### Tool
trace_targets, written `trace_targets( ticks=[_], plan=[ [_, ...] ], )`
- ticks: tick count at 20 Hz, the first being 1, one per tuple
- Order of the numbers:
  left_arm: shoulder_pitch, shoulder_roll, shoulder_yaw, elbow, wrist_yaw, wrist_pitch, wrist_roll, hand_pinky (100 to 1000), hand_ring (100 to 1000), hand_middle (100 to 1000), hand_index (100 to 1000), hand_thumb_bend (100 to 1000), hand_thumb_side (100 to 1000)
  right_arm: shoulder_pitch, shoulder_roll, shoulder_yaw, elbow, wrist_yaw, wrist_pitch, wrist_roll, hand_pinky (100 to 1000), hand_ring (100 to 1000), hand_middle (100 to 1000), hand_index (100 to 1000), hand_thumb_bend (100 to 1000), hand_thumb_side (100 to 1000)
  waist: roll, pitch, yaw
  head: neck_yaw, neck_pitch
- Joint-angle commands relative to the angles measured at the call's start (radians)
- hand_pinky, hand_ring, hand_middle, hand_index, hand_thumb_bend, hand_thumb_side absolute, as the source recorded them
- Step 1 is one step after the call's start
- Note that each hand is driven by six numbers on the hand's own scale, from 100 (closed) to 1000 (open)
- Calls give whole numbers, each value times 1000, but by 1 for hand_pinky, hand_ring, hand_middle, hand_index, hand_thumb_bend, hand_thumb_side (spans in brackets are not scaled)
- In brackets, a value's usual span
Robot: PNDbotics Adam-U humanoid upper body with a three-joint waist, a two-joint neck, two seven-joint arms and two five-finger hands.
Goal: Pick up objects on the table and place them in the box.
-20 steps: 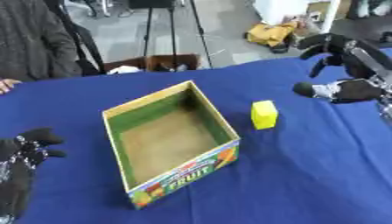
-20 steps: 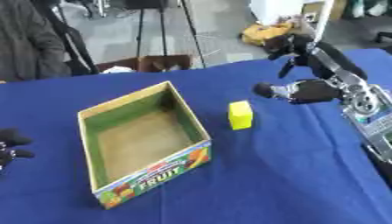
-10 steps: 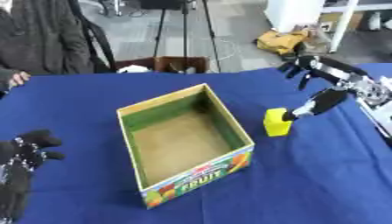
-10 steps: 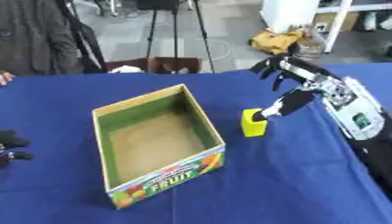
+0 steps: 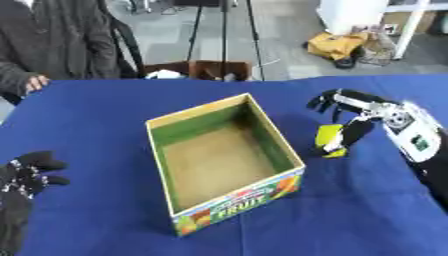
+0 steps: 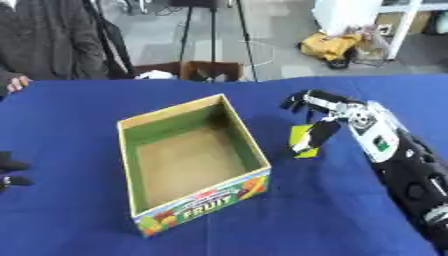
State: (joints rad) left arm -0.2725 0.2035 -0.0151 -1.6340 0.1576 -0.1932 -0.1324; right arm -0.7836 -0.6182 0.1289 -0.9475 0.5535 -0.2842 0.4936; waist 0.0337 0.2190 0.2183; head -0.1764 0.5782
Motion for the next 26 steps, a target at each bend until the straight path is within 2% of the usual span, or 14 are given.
trace_targets(
  ticks=[1, 10, 16, 18, 19, 20, 21, 26],
  plan=[
    [-15, 20, -1, -20, 2, -1, -5, 590, 698, 575, 739, 808, 900, -22, -20, -14, 6, 24, -10, 4, 586, 799, 806, 844, 742, 218, -4, -15, 2, -2, -9],
    [-15, 21, 1, -19, 1, -1, -4, 590, 698, 574, 738, 810, 900, -6, -44, -22, 7, 42, -9, 18, 592, 792, 795, 835, 669, 175, -12, -17, -15, 0, -10],
    [-14, 22, 2, -19, -1, -2, -3, 591, 699, 574, 738, 810, 900, 5, -57, -25, 3, 44, -1, 23, 590, 770, 766, 806, 565, 136, -15, -19, -25, 2, -11],
    [-14, 22, 3, -19, -1, -2, -2, 591, 699, 573, 738, 809, 900, 8, -58, -26, 6, 46, 2, 24, 581, 751, 737, 781, 513, 130, -15, -20, -27, 3, -12],
    [-14, 22, 3, -19, -1, -2, -2, 591, 699, 573, 738, 809, 901, 10, -57, -27, 8, 47, 4, 24, 567, 720, 695, 742, 456, 135, -14, -20, -27, 3, -12],
    [-14, 22, 3, -19, -1, -2, -3, 591, 699, 573, 738, 809, 901, 11, -57, -27, 10, 49, 5, 23, 566, 716, 691, 738, 450, 134, -14, -21, -28, 3, -12],
    [-14, 22, 3, -19, -1, -2, -3, 591, 699, 573, 738, 809, 901, 12, -57, -27, 12, 52, 7, 21, 555, 693, 650, 703, 391, 125, -13, -21, -28, 4, -12],
    [-14, 23, 2, -19, 0, -2, -3, 592, 699, 573, 738, 808, 901, 15, -50, -27, 21, 56, 8, 13, 530, 652, 583, 647, 371, 138, -11, -22, -29, 1, -11]
  ],
)
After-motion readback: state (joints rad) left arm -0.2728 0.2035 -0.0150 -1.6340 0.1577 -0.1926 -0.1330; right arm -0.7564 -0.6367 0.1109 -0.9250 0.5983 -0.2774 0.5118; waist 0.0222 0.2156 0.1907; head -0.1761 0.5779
